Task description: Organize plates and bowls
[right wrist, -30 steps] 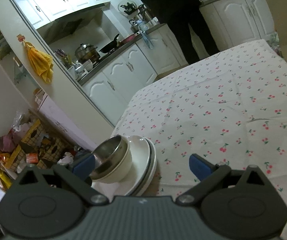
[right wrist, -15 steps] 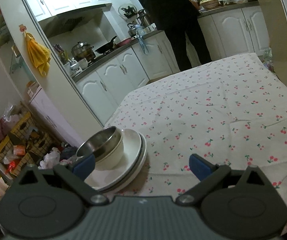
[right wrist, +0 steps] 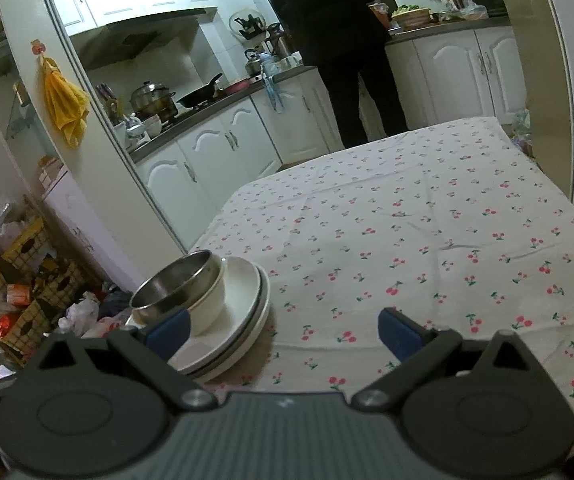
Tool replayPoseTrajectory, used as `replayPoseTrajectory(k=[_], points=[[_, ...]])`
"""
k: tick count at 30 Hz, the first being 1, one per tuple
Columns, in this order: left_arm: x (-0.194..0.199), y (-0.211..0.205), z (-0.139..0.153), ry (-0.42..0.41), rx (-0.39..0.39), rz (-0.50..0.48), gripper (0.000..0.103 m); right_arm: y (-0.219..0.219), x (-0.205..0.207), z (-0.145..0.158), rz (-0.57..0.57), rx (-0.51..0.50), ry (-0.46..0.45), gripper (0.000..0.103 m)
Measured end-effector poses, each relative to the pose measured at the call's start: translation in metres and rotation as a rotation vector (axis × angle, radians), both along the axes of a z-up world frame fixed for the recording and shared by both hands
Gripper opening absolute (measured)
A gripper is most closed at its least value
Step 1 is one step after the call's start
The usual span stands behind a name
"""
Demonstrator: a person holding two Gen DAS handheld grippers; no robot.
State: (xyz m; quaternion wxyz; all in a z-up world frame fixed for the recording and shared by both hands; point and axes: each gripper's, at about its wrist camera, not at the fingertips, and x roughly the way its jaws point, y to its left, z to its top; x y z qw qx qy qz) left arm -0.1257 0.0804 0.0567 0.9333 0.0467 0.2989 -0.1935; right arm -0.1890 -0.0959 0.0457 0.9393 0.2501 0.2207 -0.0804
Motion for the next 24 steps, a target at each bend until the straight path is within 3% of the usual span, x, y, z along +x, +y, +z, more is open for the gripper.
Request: replayPoseTrajectory(k=[9,24], points=[[-0.001,0.0004,0.0002,-0.002,0.016,0.005,0.103,0.0017,-0.0012,-0.0041,-0.041,-0.087,0.009,0.1],[0.0004,0.0014,0.0006,-0.008,0.026,0.015,0.103,0.0007,0.0011,-0.0084,-0.057,-0.109,0.017,0.1]])
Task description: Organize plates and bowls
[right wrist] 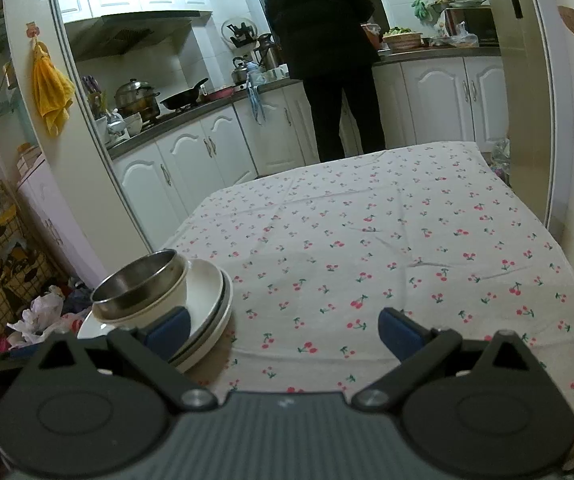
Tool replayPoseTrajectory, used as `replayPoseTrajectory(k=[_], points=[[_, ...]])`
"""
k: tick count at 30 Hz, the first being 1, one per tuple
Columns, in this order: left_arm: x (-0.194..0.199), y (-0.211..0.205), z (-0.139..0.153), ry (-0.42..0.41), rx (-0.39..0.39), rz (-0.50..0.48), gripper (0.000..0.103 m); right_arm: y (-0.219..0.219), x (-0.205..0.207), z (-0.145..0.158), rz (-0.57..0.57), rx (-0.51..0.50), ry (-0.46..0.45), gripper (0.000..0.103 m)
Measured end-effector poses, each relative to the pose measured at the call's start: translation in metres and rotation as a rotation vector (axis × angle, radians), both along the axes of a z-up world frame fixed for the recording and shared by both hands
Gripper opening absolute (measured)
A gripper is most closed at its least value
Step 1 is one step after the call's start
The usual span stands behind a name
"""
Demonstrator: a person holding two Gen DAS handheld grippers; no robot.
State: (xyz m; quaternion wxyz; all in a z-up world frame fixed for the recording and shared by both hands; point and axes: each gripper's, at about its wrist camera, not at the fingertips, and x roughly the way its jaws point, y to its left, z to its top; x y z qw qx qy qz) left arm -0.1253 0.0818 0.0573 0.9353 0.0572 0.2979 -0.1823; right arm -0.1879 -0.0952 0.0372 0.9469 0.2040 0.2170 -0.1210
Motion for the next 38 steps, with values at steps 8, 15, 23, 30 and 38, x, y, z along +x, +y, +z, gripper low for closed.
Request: replayPoseTrajectory(k=[8,15,23,30,38], points=[[0.001,0.0,-0.001,-0.004,0.01,0.0,0.103,0.0,0.002,-0.002,0.001,0.001,0.006,0.1],[0.003,0.001,-0.002,0.002,0.015,0.002,0.103,0.0,0.002,-0.004,0.002,0.005,0.005,0.1],[0.005,-0.001,-0.003,0.006,0.026,0.003,0.103,-0.002,0.002,-0.008,0.009,0.012,0.008,0.1],[0.005,-0.005,-0.003,0.01,0.031,-0.019,0.103,-0.006,0.002,-0.012,0.012,0.026,0.01,0.1],[0.006,-0.002,0.004,0.009,0.0,-0.052,0.103,-0.015,0.001,-0.017,0.007,0.054,0.012,0.1]])
